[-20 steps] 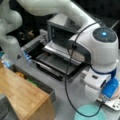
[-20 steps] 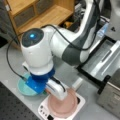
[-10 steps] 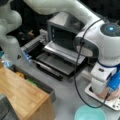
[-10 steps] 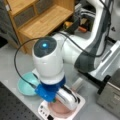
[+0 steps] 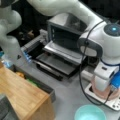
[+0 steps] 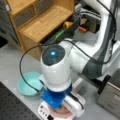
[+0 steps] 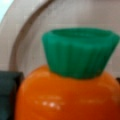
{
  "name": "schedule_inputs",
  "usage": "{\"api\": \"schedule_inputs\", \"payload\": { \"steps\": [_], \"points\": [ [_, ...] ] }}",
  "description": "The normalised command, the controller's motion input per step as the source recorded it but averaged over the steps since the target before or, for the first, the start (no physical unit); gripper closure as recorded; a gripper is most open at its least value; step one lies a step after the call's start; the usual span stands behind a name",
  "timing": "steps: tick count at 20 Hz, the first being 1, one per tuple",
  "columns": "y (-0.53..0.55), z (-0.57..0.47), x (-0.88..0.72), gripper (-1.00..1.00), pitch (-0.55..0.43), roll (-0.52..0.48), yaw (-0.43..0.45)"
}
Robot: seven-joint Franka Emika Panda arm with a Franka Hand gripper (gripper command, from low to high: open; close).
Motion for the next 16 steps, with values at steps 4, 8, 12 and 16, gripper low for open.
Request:
{"api": "schedule_inputs", "payload": {
  "steps": [4, 8, 12, 16],
  "points": [
    [0.0, -0.12, -0.11, 1.0, -0.128, -0.205, 0.005],
    [0.0, -0.1, -0.13, 1.0, -0.127, -0.215, 0.011],
    [0.0, -0.12, -0.15, 1.0, -0.118, -0.234, 0.018],
    [0.02, -0.15, -0.15, -1.0, -0.126, -0.233, 0.03]
  ]
}}
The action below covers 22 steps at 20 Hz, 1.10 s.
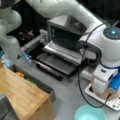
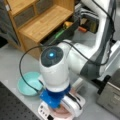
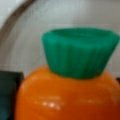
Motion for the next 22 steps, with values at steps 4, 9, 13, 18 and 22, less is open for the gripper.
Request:
{"api": "schedule_inputs", "payload": {
  "steps": [4, 9, 13, 18, 22],
  "points": [
    [0.01, -0.19, -0.15, -1.0, -0.166, -0.222, 0.04],
    [-0.02, -0.16, -0.15, -1.0, -0.168, -0.224, 0.044],
    [-0.04, -0.09, -0.16, -1.0, -0.145, -0.23, 0.048],
    [-0.05, -0.04, -0.18, -1.0, -0.131, -0.228, 0.057],
    [-0.05, 0.01, -0.24, -1.0, -0.098, -0.222, 0.065]
  ]
}}
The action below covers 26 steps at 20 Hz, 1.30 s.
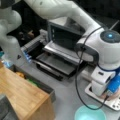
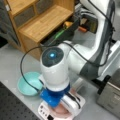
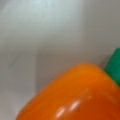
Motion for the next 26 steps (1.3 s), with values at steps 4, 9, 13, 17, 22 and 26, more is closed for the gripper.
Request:
{"api": "schedule_inputs", "payload": {
  "steps": [4, 9, 13, 17, 22, 26],
  "points": [
    [-0.08, 0.1, -0.28, -1.0, -0.056, -0.217, 0.072],
    [-0.13, 0.16, -0.27, -1.0, -0.033, -0.196, 0.087],
    [-0.21, 0.12, -0.2, -1.0, -0.031, -0.172, 0.12],
    [-0.39, 0.03, -0.16, -1.0, -0.03, -0.144, 0.187],
    [-0.47, -0.01, -0.13, -1.0, -0.025, -0.055, 0.231],
    [-0.43, -0.01, -0.09, -1.0, -0.022, 0.019, 0.196]
  ]
}}
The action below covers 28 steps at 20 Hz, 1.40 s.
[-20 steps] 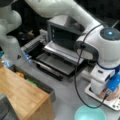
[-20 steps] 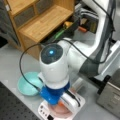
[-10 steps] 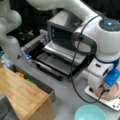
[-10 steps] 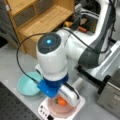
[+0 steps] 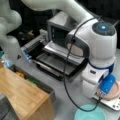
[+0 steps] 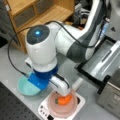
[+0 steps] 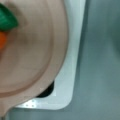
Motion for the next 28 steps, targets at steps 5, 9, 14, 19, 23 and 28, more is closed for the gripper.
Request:
{"api": "schedule_inputs", "payload": {
  "steps": [5, 9, 14, 19, 23, 28],
  "points": [
    [-0.47, -0.02, -0.02, -1.0, -0.023, 0.094, 0.177],
    [-0.46, -0.03, 0.06, -1.0, -0.026, 0.148, 0.136],
    [-0.51, -0.04, 0.18, -1.0, -0.006, 0.171, 0.093],
    [-0.5, 0.03, 0.31, -1.0, 0.054, 0.203, 0.031],
    [-0.38, 0.08, 0.39, -1.0, 0.092, 0.23, -0.007],
    [-0.34, 0.1, 0.42, -1.0, 0.122, 0.209, -0.051]
  ]
}}
